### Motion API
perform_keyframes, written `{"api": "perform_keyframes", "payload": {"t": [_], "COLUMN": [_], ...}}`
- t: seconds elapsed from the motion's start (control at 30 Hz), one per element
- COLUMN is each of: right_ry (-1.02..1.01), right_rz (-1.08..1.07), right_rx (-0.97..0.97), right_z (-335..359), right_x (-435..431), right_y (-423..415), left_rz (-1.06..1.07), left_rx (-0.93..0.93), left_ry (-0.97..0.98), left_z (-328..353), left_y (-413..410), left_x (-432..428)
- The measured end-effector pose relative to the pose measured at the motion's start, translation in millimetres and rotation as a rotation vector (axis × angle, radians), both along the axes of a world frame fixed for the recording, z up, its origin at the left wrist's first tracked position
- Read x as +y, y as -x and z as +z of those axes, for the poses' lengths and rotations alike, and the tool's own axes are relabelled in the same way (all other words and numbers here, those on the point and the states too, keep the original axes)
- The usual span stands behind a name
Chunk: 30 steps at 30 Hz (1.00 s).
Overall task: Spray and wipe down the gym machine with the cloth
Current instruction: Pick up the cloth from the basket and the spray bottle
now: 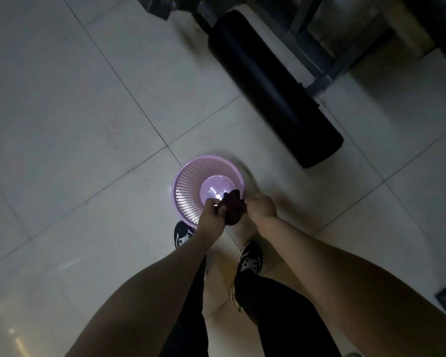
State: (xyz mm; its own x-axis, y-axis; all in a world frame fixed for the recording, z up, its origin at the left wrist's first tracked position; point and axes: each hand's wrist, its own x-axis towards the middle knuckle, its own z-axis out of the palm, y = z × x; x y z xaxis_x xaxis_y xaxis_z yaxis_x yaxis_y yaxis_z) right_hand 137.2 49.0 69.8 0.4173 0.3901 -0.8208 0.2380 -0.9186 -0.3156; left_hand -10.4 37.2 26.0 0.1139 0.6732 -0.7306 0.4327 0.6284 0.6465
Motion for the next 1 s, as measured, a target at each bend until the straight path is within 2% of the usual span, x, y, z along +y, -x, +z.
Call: {"api": "perform_keyframes", "payload": {"t": [0.1,0.2,0.37,0.5,0.57,0.7,1.0], "right_ry": [0.013,0.005,-0.115,-0.210,-0.249,-0.350,-0.658], "right_rz": [0.013,-0.016,-0.169,-0.252,-0.255,-0.197,-0.116], "right_rx": [0.000,0.016,0.076,0.144,0.168,0.216,0.127], "right_z": [36.7,39.3,29.4,51.4,92.7,173.4,379.9], "right_x": [-1.9,-0.1,6.8,2.4,8.6,25.0,74.7], "right_y": [-4.4,-6.9,-5.2,-5.5,-6.5,-16.1,-63.3], "left_rz": [-0.109,-0.106,0.104,0.233,0.311,0.337,0.073], "left_rx": [0.044,0.036,-0.060,-0.230,-0.247,-0.276,-0.168], "left_ry": [0.046,0.092,0.219,0.277,0.271,0.125,-0.245], "left_z": [44.3,44.4,18.3,35.2,94.1,210.6,426.9], "left_y": [-0.8,-1.3,-7.2,-4.4,-7.3,-20.0,-55.2], "left_x": [6.4,6.9,16.3,32.5,50.0,82.1,124.6]}}
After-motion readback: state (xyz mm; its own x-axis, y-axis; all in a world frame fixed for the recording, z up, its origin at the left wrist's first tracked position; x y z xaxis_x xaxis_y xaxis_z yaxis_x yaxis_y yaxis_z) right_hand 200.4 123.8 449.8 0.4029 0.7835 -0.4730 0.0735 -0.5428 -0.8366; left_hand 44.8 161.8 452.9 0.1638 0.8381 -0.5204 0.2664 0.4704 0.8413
